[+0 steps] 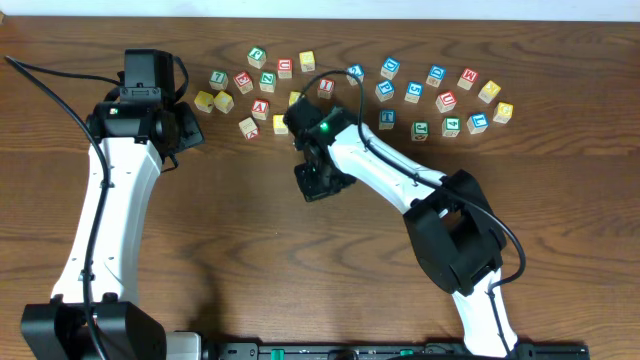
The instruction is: Spell out ROBOT
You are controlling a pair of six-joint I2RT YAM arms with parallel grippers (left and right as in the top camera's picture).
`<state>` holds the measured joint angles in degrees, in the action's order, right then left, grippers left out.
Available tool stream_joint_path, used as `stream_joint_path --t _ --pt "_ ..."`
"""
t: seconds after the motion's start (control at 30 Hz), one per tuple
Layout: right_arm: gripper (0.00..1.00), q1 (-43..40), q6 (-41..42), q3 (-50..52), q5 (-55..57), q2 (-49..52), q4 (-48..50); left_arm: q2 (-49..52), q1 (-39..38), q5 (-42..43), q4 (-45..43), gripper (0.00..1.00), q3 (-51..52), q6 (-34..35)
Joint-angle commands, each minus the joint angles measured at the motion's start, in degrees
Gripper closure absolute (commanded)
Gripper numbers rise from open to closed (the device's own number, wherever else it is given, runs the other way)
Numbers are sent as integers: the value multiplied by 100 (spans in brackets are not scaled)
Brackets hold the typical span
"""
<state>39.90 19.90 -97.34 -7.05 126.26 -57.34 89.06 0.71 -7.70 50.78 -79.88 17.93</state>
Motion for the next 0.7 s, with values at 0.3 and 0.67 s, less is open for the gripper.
stream_joint_path --t 0.3,0.67 --pt "99 31 127 72 413 -44 376 66 24 -94 17 40 -96 -74" --pt "99 -2 81 59 243 -380 321 66 24 -94 17 40 -98 -74"
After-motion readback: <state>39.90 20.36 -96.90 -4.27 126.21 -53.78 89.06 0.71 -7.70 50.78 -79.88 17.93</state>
